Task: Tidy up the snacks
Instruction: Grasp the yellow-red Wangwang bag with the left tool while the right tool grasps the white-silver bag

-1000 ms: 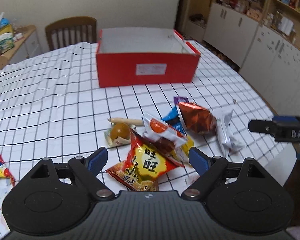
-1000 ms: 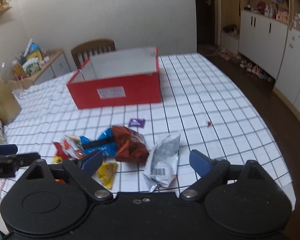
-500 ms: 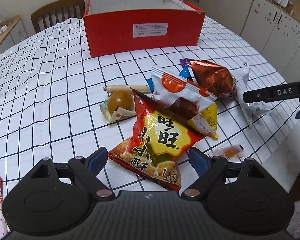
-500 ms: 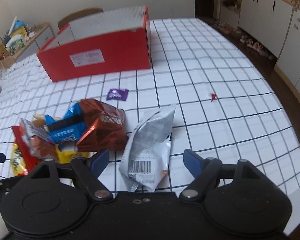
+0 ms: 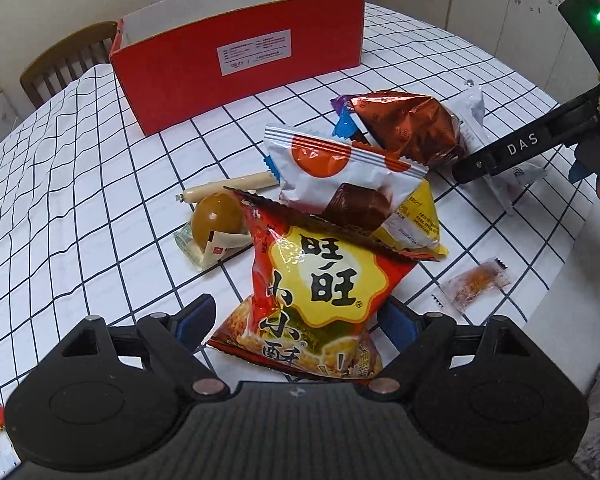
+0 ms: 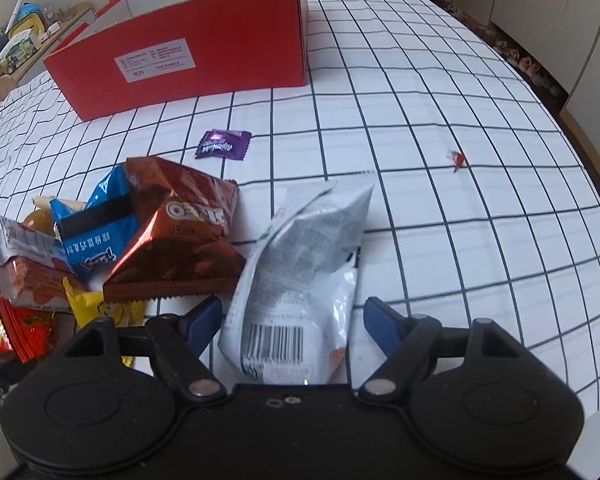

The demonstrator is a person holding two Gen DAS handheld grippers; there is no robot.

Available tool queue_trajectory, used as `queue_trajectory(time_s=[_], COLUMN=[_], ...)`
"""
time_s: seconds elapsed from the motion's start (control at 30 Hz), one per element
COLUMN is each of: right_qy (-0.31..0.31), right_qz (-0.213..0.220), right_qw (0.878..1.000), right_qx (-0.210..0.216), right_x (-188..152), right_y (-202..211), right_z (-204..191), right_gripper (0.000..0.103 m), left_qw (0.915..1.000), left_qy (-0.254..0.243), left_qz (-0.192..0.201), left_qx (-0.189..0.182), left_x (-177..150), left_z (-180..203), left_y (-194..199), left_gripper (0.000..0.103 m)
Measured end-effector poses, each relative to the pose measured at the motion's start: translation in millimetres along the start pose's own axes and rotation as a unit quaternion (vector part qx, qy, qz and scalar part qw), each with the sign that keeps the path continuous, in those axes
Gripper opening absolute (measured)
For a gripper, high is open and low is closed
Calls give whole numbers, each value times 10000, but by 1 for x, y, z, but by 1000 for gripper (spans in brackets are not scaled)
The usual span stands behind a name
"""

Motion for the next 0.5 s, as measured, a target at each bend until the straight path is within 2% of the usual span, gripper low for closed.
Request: queue_trajectory(time_s=[0.07,0.17,0.3,0.43,0.5], right_qy=[135,408,510,503,456], right_qz=[-10,-26,-25,-6,6], right_qw=[9999,9987,9984,9986,9988], right_qx=[-97,-289,-258,-189,-154], right_x=[2,4,2,1,0], right_y=[-2,-4,-2,0,1], right_z=[-3,-9,-9,-8,-6], right_gripper=[78,68,66,63,60], left_qw=[10000,10000,9999,9999,9998], left_qy=[58,77,140,124,166], left_qz=[22,28,-9,-41,-21], left_qx=[16,38,-27,45,45], left_x=[0,0,0,0,0], left_z=[-2,-2,-1,-1,-2], left_y=[0,0,-2,-4,-2], left_gripper=[88,88,87,69,66])
Point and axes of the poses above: each gripper's, at about its wrist camera, not at the fingertips, and y roughly against the way its jaws point, z to its right, x to its top, the point moved 7 cm from there along -y, roughly the way its jaws point, and after that the axes turned 2 degrees about -x, right-handed, at the moved point
